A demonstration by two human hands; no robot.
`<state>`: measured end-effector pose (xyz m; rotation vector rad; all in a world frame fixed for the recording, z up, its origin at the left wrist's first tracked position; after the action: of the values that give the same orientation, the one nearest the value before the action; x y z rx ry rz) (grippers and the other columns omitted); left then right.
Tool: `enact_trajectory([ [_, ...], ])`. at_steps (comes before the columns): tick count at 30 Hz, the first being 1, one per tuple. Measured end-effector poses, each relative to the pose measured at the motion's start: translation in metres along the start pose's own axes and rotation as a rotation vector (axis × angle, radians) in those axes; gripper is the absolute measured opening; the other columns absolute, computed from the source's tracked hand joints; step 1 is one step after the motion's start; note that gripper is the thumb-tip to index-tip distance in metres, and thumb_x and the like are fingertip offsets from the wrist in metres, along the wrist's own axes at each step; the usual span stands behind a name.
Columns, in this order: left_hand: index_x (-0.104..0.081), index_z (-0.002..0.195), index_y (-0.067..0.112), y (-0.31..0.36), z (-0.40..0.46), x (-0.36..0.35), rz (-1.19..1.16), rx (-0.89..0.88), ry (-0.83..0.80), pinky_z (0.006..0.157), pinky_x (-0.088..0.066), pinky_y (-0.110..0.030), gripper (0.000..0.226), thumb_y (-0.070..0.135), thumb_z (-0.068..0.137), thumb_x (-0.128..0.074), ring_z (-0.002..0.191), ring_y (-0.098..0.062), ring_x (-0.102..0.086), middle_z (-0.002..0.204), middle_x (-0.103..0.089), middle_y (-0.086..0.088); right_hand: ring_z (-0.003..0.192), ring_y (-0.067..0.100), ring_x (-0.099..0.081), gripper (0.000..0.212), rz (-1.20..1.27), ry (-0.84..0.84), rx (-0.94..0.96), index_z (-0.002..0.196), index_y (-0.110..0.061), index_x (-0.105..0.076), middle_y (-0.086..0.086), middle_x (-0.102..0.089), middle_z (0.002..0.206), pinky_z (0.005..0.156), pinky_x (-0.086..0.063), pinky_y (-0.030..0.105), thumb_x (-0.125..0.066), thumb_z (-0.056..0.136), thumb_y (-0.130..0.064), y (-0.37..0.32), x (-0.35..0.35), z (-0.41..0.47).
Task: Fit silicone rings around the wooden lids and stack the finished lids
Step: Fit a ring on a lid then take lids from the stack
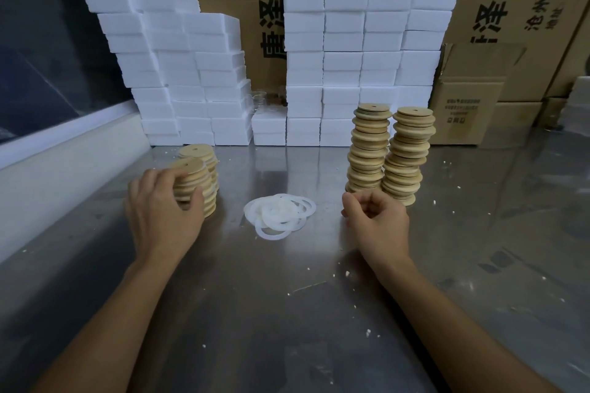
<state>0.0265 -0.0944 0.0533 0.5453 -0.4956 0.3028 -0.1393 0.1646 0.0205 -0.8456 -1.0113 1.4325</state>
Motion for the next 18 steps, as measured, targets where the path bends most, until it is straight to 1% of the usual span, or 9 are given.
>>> enact_trajectory([
  [2, -0.064, 0.103, 0.005, 0.004, -0.001, 0.002, -0.005, -0.019, 0.031, 0.087, -0.041, -0.048, 0.023, 0.014, 0.083, -0.070, 0.102, -0.038, -0.049, 0.105, -0.058, -0.016, 0.064, 0.011, -0.066, 0.013, 0.010, 0.014, -0.012, 0.074, -0.014, -0.071, 0.000, -0.071, 0.066, 0.063, -0.052, 0.024, -0.069, 0.087, -0.017, 0.002, 0.001, 0.002],
  [5, -0.067, 0.090, 0.003, 0.027, -0.008, 0.001, -0.053, -0.174, 0.075, 0.075, -0.045, -0.047, 0.016, 0.015, 0.081, -0.061, 0.087, -0.038, -0.053, 0.092, -0.060, -0.016, 0.060, 0.000, -0.060, 0.013, -0.035, 0.066, 0.061, 0.074, -0.017, -0.071, -0.006, -0.069, 0.065, 0.059, -0.046, 0.011, -0.069, 0.087, -0.017, -0.005, 0.005, 0.002],
  [6, -0.067, 0.088, 0.004, 0.037, -0.011, -0.003, -0.080, -0.242, 0.043, 0.073, -0.045, -0.046, 0.016, 0.016, 0.080, -0.061, 0.083, -0.036, -0.055, 0.089, -0.061, -0.014, 0.061, -0.001, -0.060, 0.012, -0.054, 0.084, 0.104, 0.075, -0.017, -0.070, -0.007, -0.068, 0.065, 0.059, -0.044, 0.008, -0.069, 0.087, -0.016, -0.010, 0.007, 0.002],
  [8, -0.068, 0.094, 0.006, 0.052, -0.021, -0.018, -0.127, -0.334, -0.129, 0.075, -0.046, -0.044, 0.020, 0.022, 0.082, -0.063, 0.086, -0.031, -0.056, 0.092, -0.061, -0.008, 0.067, 0.001, -0.062, 0.009, -0.090, 0.107, 0.196, 0.080, -0.017, -0.070, -0.010, -0.068, 0.068, 0.061, -0.044, 0.007, -0.068, 0.088, -0.015, -0.024, 0.009, 0.006],
  [10, -0.065, 0.112, 0.015, 0.059, -0.033, -0.038, -0.136, -0.367, -0.371, 0.083, -0.045, -0.041, 0.035, 0.034, 0.084, -0.069, 0.097, -0.024, -0.054, 0.106, -0.060, -0.002, 0.072, 0.005, -0.064, 0.005, -0.127, 0.100, 0.271, 0.086, -0.016, -0.069, -0.009, -0.069, 0.075, 0.067, -0.049, 0.014, -0.066, 0.089, -0.015, -0.039, 0.006, 0.012],
  [12, -0.057, 0.127, 0.025, 0.056, -0.042, -0.054, -0.108, -0.356, -0.530, 0.092, -0.043, -0.038, 0.050, 0.049, 0.085, -0.065, 0.112, -0.018, -0.049, 0.124, -0.054, 0.003, 0.080, 0.011, -0.063, 0.005, -0.214, 0.092, 0.368, 0.093, -0.015, -0.067, -0.008, -0.068, 0.084, 0.074, -0.051, 0.026, -0.064, 0.090, -0.016, -0.056, 0.000, 0.021],
  [13, -0.054, 0.131, 0.028, 0.054, -0.043, -0.059, -0.085, -0.338, -0.566, 0.096, -0.040, -0.038, 0.053, 0.054, 0.086, -0.060, 0.117, -0.017, -0.046, 0.132, -0.051, 0.005, 0.086, 0.013, -0.061, 0.008, -0.301, 0.101, 0.439, 0.097, -0.015, -0.066, -0.008, -0.067, 0.090, 0.079, -0.048, 0.030, -0.063, 0.089, -0.017, -0.064, -0.004, 0.028],
  [15, -0.052, 0.134, 0.032, 0.051, -0.043, -0.063, -0.056, -0.306, -0.601, 0.099, -0.037, -0.037, 0.054, 0.060, 0.088, -0.053, 0.123, -0.015, -0.043, 0.138, -0.048, 0.009, 0.103, 0.017, -0.055, 0.021, -0.513, 0.097, 0.552, 0.109, -0.018, -0.063, -0.005, -0.065, 0.107, 0.090, -0.037, 0.036, -0.061, 0.089, -0.024, -0.080, -0.013, 0.049],
  [18, -0.054, 0.133, 0.032, 0.050, -0.042, -0.064, -0.070, -0.284, -0.614, 0.102, -0.035, -0.037, 0.052, 0.060, 0.089, -0.051, 0.125, -0.012, -0.043, 0.138, -0.049, 0.011, 0.126, 0.027, -0.047, 0.045, -0.856, 0.010, 0.572, 0.132, -0.021, -0.052, 0.006, -0.054, 0.135, 0.106, -0.027, 0.045, -0.054, 0.091, -0.040, -0.093, -0.024, 0.093],
])
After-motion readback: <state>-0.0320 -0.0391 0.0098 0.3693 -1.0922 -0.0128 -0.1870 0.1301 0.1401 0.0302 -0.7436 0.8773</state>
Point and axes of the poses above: each hand's wrist, its own z-axis towards the middle knuckle, its own x-axis out of the back of the hand, y = z × x, the point moved 4 cm from there along z, towards the middle knuckle
